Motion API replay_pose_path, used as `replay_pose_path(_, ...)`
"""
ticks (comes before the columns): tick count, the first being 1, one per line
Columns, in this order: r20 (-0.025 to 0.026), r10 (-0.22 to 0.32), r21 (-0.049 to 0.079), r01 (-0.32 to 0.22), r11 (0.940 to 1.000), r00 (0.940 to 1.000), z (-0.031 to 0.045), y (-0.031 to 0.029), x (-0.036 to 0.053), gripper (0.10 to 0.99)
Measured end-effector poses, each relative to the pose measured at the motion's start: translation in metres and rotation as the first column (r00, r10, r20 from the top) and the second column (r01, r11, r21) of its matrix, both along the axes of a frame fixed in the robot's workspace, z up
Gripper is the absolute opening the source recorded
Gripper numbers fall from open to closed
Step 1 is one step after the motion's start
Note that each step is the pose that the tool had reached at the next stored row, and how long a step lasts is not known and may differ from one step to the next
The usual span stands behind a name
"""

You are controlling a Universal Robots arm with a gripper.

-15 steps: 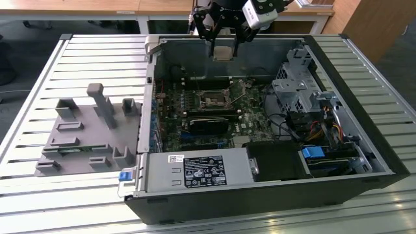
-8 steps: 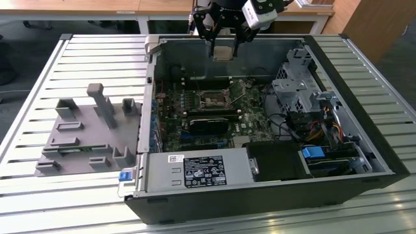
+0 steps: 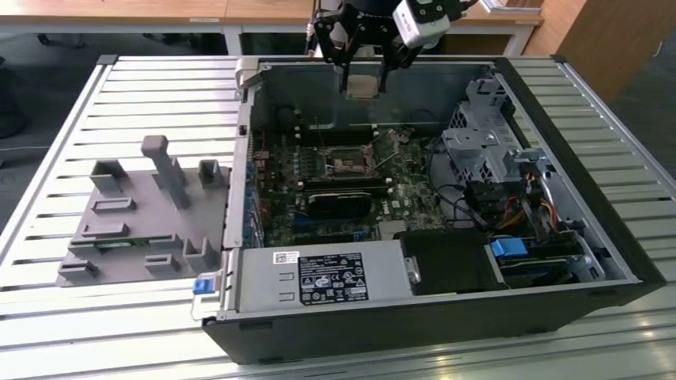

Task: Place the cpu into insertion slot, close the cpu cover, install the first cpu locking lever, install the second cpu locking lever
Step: 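Place the cpu into insertion slot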

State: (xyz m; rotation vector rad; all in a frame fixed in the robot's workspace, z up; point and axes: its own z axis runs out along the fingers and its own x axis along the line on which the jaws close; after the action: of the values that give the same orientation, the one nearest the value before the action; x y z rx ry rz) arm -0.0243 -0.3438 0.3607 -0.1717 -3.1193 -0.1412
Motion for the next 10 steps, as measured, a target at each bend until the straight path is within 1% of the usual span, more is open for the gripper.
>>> replay_pose_path(10,0.0,-0.027,0.0,0.027,0.9996,0.9996,-0.0001,0.0,-0.0001,0.541)
